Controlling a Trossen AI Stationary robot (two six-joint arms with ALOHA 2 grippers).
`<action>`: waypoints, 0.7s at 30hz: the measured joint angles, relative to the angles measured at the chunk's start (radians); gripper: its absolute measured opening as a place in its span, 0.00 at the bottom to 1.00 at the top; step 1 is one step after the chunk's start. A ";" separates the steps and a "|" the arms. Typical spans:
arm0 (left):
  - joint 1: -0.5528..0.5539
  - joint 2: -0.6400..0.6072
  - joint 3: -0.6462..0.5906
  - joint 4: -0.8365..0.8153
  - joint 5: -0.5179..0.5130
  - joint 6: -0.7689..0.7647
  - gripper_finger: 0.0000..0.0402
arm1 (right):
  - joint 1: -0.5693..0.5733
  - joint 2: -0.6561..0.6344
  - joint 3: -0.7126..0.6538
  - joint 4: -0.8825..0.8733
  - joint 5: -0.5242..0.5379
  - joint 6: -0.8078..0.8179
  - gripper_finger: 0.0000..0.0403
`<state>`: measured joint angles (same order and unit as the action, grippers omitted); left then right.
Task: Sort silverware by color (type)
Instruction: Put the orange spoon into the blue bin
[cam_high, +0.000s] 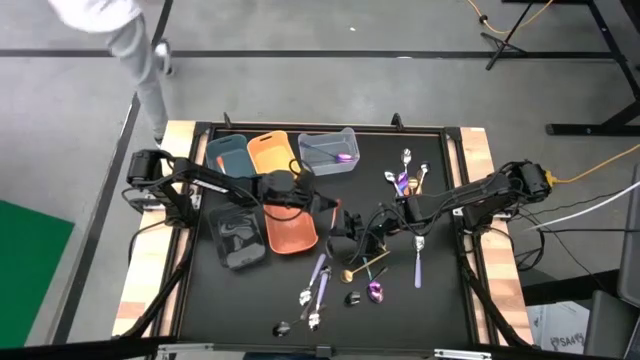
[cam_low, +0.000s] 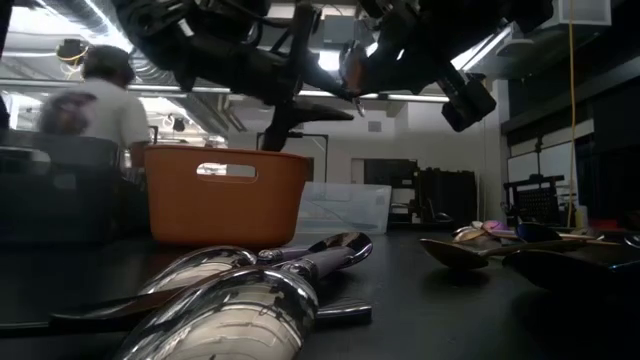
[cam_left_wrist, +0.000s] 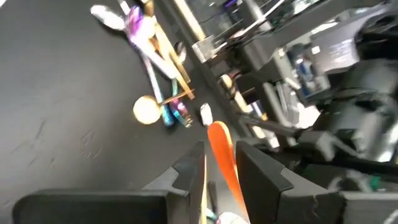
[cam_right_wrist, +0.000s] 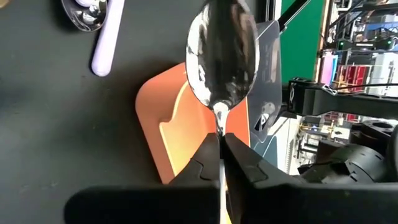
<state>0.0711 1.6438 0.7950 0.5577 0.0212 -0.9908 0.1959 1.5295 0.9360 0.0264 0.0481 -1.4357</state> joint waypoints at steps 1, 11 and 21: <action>-0.001 0.000 0.004 -0.011 0.000 0.002 0.21 | 0.000 0.000 0.000 0.000 0.000 0.000 0.00; -0.014 0.000 0.006 -0.010 0.024 -0.007 0.21 | 0.000 0.000 0.000 0.002 0.000 -0.001 0.00; -0.034 0.000 0.006 -0.011 0.034 -0.036 0.21 | 0.000 0.000 0.000 0.002 -0.008 -0.001 0.00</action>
<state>0.0372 1.6440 0.8013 0.5465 0.0547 -1.0272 0.1959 1.5295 0.9360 0.0288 0.0402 -1.4368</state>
